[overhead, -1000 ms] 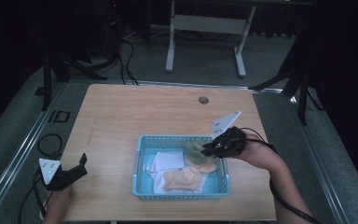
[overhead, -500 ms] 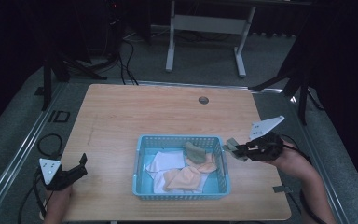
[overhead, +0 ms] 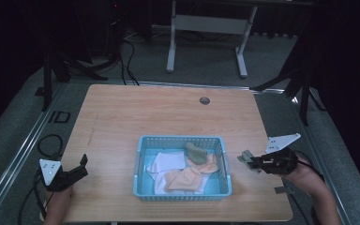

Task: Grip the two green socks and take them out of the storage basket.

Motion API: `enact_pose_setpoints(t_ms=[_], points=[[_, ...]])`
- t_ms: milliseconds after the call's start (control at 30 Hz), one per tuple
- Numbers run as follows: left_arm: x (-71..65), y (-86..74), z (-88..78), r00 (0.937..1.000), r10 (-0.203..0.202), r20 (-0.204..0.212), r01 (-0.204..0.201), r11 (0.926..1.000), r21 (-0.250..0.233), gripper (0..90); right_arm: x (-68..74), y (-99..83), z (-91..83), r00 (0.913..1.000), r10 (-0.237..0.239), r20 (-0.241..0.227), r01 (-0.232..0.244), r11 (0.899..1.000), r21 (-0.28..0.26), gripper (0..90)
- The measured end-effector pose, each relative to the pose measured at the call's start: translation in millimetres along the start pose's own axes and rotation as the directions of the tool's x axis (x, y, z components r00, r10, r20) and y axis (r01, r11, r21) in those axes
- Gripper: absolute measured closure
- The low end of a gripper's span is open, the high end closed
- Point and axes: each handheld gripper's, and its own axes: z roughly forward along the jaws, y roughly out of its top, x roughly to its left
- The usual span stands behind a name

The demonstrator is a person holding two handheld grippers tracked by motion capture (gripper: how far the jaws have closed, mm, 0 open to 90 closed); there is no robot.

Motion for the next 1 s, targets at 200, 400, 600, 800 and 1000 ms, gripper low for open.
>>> enact_pose_setpoints(t_ms=[200, 400, 600, 800, 1000], points=[[0.0, 0.1, 0.2, 1.0000, 0.000, 0.000, 0.000, 1.0000, 0.001, 0.5, -1.3, -26.6, 16.4, 0.9987, 0.046, -0.021, -0.045, 0.999, 0.022, 80.4], [-0.2, 0.0, 0.1, 1.0000, 0.001, 0.000, -0.001, 1.0000, 0.000, 0.5, -1.0, -42.4, 29.2, 0.9964, 0.078, -0.032, -0.078, 0.997, 0.023, 80.3], [-0.2, 0.0, 0.1, 1.0000, 0.002, 0.001, -0.002, 1.0000, 0.001, 0.5, 5.0, -60.2, 53.6, 0.9940, 0.096, -0.054, -0.091, 0.993, 0.076, 79.5], [-0.3, 0.0, 0.1, 1.0000, 0.001, 0.002, -0.001, 1.0000, 0.002, 0.5, 7.9, -66.2, 67.7, 0.9920, 0.110, -0.063, -0.104, 0.990, 0.094, 77.4], [-0.2, 0.0, 0.1, 1.0000, 0.001, 0.002, -0.001, 1.0000, 0.002, 0.5, 8.3, -67.4, 70.6, 0.9911, 0.116, -0.065, -0.109, 0.989, 0.098, 76.2]])
